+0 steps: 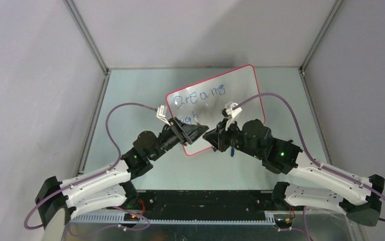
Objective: Write a sentence on the whiteboard
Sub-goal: Adjust the whiteboard marker.
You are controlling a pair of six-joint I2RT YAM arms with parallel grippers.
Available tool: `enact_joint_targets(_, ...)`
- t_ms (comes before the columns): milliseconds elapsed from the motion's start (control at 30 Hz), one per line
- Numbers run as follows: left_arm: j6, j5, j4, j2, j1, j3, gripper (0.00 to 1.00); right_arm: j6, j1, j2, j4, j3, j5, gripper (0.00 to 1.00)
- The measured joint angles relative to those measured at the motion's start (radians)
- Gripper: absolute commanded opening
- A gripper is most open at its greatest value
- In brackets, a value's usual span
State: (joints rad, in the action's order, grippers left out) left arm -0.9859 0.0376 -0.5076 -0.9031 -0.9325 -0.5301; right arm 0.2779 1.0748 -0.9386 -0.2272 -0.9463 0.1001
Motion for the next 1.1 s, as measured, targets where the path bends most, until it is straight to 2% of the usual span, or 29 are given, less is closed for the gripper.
enact_joint_targets(333, -0.021, 0.022, -0.079, -0.01, -0.016, 0.023, 0.34, -0.01, 0.013, 0.021, -0.004, -0.003, 0.068, 0.0)
enact_joint_targets(567, -0.036, 0.024, -0.137, -0.011, -0.021, 0.049, 0.3, -0.018, 0.03, 0.019, -0.007, -0.003, 0.091, 0.0)
enact_joint_targets(633, -0.038, 0.024, -0.143, -0.011, -0.021, 0.053, 0.24, -0.019, 0.034, 0.016, -0.007, -0.003, 0.095, 0.0)
enact_joint_targets(767, -0.053, 0.023, -0.168, -0.011, -0.021, 0.064, 0.02, -0.024, 0.042, 0.01, -0.007, -0.003, 0.109, 0.0)
enact_joint_targets(1033, -0.116, 0.048, -0.208, 0.015, -0.028, 0.113, 0.0, -0.044, 0.061, -0.005, -0.005, -0.003, 0.125, 0.02)
enact_joint_targets(1100, -0.127, 0.057, -0.208, 0.023, -0.03, 0.116, 0.0, -0.046, 0.064, -0.005, 0.003, -0.003, 0.126, 0.16)
